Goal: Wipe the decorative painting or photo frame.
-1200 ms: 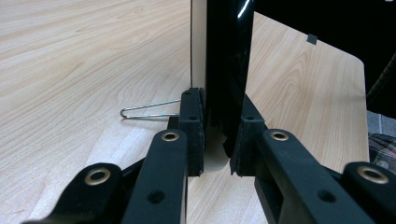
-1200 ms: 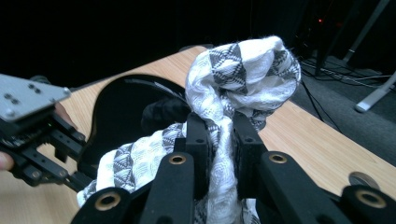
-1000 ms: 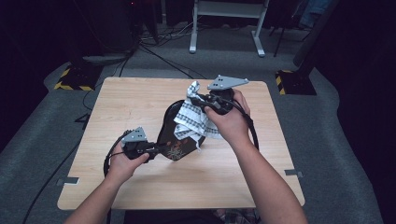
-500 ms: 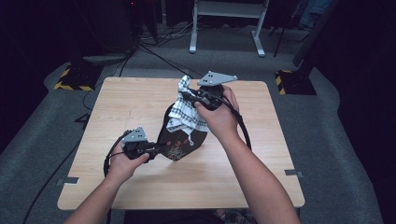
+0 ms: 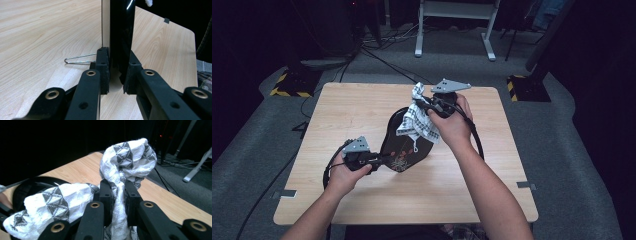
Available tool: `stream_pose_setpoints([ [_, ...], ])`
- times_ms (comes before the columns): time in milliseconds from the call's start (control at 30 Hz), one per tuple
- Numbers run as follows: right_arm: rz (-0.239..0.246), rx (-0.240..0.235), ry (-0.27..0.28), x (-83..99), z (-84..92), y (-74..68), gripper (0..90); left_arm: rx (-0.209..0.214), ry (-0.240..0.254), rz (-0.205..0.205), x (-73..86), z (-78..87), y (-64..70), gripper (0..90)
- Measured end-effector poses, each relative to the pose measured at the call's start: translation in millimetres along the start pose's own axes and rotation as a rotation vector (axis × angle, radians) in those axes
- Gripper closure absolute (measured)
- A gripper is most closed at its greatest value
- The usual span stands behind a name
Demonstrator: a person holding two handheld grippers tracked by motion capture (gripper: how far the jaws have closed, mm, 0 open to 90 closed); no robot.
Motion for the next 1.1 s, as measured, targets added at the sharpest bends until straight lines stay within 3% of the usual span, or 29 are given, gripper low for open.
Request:
stream_pose_setpoints([
  [467,-0.030,0.036,-0.002,14.0,2.0,16.2,80.8,-0.001,-0.001,-0.001,0.0,0.0,0.4,78.3],
  [1100,-0.032,0.090,-0.005,27.0,6.3,29.1,81.0,0.001,0.003,0.002,0.0,0.0,0.0,78.3],
])
Point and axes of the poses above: each handheld gripper's, and its own axes: z roughly backward along the jaws, x roughly out of its underside, y roughly to its right, the point moved 5 cm from there along -z, roughly forward along the jaws, and after that the axes turned 2 degrees about y, right-handed, at the moved point
